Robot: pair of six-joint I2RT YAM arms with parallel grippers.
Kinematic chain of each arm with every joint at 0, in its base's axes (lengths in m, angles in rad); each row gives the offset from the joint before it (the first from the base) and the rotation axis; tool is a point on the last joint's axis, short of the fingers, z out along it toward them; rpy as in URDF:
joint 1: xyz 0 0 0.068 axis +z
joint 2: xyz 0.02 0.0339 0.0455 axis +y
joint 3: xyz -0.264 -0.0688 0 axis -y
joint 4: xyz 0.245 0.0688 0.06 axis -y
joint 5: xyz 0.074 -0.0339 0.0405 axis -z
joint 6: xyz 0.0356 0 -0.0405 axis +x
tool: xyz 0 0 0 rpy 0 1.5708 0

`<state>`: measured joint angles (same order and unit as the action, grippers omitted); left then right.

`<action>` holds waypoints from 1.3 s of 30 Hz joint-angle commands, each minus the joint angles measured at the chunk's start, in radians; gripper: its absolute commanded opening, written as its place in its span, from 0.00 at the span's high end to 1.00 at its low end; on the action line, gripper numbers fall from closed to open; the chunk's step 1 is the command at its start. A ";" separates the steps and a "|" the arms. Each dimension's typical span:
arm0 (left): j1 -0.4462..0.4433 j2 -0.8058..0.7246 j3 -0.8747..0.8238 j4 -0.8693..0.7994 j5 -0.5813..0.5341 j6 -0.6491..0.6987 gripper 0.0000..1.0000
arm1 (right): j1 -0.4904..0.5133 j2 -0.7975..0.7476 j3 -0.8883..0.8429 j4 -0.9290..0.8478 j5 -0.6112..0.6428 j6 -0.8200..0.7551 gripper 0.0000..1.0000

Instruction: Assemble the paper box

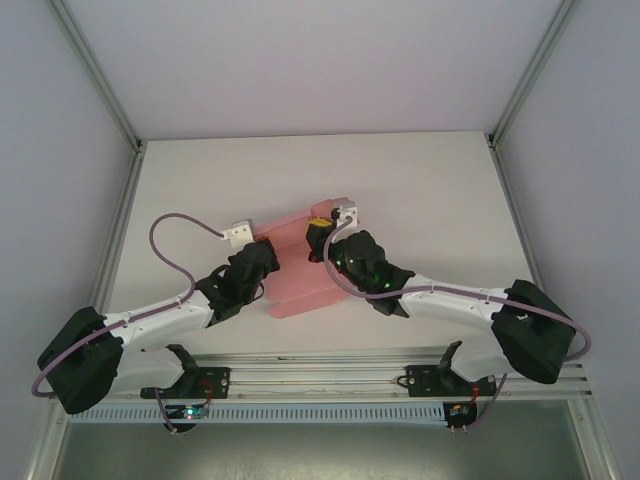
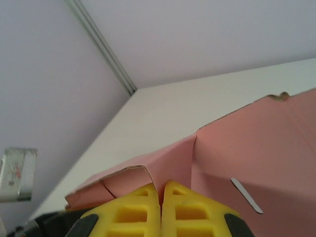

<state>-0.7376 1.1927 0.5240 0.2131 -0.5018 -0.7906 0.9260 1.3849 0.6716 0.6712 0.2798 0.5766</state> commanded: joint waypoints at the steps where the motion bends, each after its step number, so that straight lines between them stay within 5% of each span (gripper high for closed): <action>1: -0.015 -0.013 0.023 0.098 -0.015 -0.035 1.00 | 0.027 0.025 -0.034 0.179 0.014 0.151 0.95; 11: -0.015 -0.051 0.018 0.042 -0.040 -0.039 1.00 | 0.047 -0.025 -0.034 0.085 0.018 0.091 0.88; 17: -0.015 -0.131 -0.036 0.030 -0.036 -0.022 1.00 | 0.047 -0.138 -0.015 -0.219 0.022 -0.015 0.68; 20: -0.015 -0.162 -0.060 0.026 -0.027 -0.019 1.00 | 0.047 -0.220 -0.022 -0.332 0.022 -0.067 0.45; 27: -0.016 -0.168 -0.054 0.003 -0.008 -0.004 1.00 | 0.015 -0.421 -0.108 -0.403 -0.038 -0.154 0.24; 39: -0.016 -0.136 -0.035 -0.004 0.029 0.020 1.00 | -0.191 -0.501 -0.164 -0.560 -0.046 0.007 0.21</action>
<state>-0.7403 1.0519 0.4767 0.2226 -0.4706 -0.7887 0.7666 0.8864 0.5201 0.1642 0.2451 0.5480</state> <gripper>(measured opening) 0.093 0.786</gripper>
